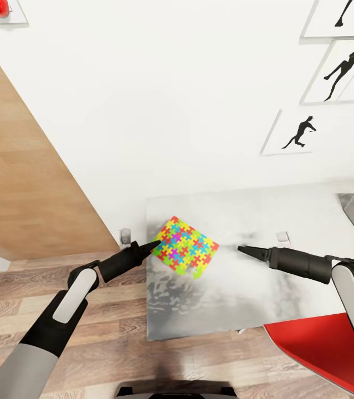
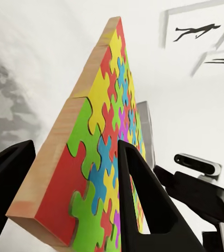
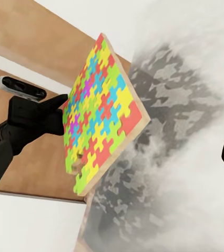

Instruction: Put all the toys in the child's room - the three board games (two on the bed and one on the table), the two jigsaw puzzles on the table, and the tennis ball on the table - inside the toy box on the table in the child's room.

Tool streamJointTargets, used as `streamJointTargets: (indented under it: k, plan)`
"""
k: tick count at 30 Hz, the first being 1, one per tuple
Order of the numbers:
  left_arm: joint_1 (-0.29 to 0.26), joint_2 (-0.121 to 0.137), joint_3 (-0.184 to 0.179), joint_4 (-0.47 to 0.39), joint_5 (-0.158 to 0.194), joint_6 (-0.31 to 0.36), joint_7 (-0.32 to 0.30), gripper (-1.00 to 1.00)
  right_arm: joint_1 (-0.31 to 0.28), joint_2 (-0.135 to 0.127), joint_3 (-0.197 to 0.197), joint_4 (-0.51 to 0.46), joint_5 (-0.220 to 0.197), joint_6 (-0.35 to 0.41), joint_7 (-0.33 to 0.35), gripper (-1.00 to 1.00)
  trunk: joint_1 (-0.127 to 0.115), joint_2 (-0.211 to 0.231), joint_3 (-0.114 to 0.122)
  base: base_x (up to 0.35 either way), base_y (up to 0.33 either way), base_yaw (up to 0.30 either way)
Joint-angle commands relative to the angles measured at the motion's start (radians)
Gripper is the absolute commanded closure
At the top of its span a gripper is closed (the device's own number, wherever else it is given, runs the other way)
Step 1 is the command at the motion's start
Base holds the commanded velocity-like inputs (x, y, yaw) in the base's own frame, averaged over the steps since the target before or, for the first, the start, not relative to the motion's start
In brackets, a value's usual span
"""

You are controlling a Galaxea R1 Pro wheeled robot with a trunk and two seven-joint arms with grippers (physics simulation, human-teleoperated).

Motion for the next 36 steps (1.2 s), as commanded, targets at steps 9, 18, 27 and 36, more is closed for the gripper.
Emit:
streamJointTargets:
  k: [9, 18, 27, 36]
  plan:
    - [0.003, -0.002, -0.022, -0.002, 0.006, -0.001, -0.016, 1.0, -0.004, 0.0, 0.0, 0.005, 0.004, 0.004, 0.006, -1.0, 0.001, -0.002, -0.001, 0.0, 0.0, 0.0]
    - [0.004, -0.005, -0.056, -0.003, 0.006, -0.023, -0.03, 1.0, -0.03, 0.002, -0.001, 0.057, 0.004, 0.004, 0.005, -1.0, 0.001, -0.002, -0.001, 0.0, 0.0, 0.0]
    - [0.004, -0.012, -0.077, -0.003, 0.007, -0.039, -0.033, 1.0, -0.048, 0.003, 0.0, 0.086, 0.005, 0.004, 0.005, -1.0, 0.001, -0.002, -0.001, 0.0, 0.0, 0.0]
    - [0.004, -0.033, -0.085, -0.004, 0.006, -0.042, -0.033, 1.0, -0.052, 0.003, 0.0, 0.092, 0.005, 0.004, 0.005, -1.0, 0.001, -0.002, -0.001, 0.0, 0.0, 0.0]
